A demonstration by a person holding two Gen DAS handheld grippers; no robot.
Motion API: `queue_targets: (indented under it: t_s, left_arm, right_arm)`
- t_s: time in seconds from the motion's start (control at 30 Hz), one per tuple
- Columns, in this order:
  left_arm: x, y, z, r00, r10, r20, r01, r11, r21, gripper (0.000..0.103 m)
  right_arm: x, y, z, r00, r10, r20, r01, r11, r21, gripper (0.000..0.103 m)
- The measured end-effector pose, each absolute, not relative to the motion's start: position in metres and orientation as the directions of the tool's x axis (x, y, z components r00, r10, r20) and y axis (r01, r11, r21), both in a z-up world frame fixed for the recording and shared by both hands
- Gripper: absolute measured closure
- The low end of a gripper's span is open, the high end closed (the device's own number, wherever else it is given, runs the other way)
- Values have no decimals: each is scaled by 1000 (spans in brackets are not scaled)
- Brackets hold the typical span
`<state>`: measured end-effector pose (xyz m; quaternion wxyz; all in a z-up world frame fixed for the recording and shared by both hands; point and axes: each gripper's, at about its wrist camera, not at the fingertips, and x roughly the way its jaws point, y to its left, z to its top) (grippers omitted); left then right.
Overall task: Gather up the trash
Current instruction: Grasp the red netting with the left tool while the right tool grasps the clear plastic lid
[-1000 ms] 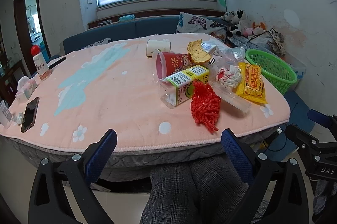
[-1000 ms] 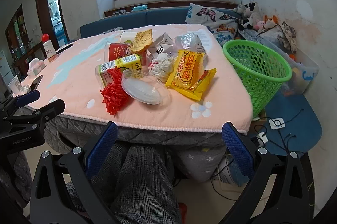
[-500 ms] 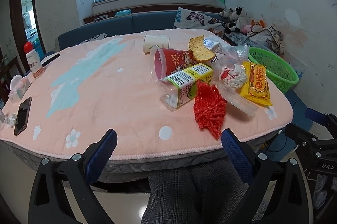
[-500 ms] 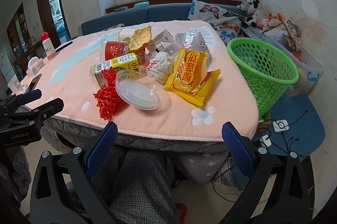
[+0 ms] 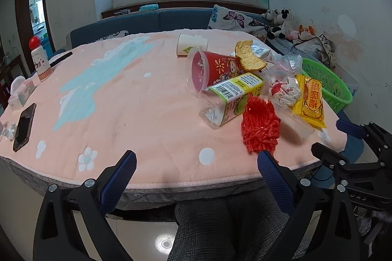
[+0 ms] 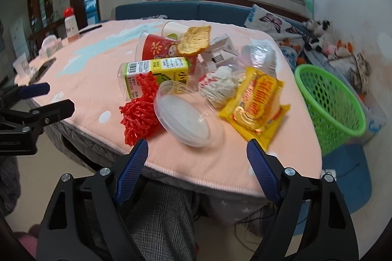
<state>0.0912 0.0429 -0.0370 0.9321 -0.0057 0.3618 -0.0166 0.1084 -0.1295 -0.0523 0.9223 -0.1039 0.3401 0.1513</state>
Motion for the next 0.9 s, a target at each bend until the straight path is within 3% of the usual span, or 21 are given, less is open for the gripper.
queue_targets:
  t_s: [0.27, 0.4, 0.7, 0.9]
  left_arm:
    - [103, 51, -42, 717, -79, -693, 42, 997, -70, 8]
    - [108, 49, -44, 707, -102, -700, 65, 995, -79, 8]
    - [124, 28, -49, 673, -200, -712, 165, 979, -119, 10]
    - [139, 11, -57, 637, -274, -720, 226, 960, -165, 22]
  right_arm:
    - [128, -109, -68, 729, 173, -662, -384, 904, -187, 45]
    - [135, -113, -65, 716, 210, -666, -402, 904, -147, 58]
    - [133, -123, -50, 707, 286, -647, -430, 900, -72, 74]
    - [132, -131, -39, 683, 349, -642, -452, 892, 4, 79]
